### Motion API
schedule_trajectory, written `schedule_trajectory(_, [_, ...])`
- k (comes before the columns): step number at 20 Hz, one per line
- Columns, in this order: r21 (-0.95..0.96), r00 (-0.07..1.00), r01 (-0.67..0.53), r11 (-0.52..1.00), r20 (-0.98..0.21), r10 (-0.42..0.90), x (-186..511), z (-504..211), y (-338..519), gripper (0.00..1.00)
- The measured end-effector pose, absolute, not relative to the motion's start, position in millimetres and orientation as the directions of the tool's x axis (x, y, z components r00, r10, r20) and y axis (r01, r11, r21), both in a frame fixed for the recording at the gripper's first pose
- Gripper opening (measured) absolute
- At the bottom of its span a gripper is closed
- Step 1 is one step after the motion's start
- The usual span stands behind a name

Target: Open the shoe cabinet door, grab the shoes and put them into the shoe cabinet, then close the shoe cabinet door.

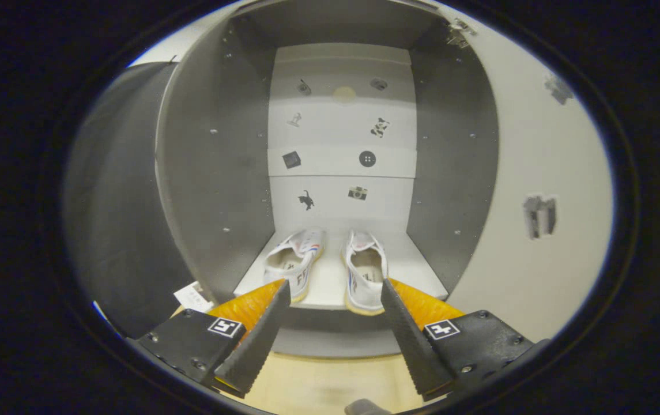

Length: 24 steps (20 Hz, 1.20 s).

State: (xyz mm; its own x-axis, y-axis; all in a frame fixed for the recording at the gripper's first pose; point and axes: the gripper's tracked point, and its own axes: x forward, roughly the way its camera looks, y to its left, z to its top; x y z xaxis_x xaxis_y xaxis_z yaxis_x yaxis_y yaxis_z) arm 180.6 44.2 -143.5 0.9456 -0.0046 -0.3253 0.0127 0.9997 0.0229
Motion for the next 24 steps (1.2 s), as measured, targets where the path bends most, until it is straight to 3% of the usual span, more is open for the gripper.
schedule_trajectory(14, [0.055,0.990,-0.055,0.997,-0.128,0.062,-98,-59,27,1.00])
schedule_trajectory(24, [0.041,0.984,0.143,0.989,-0.111,-0.138,-190,-59,-116,1.00])
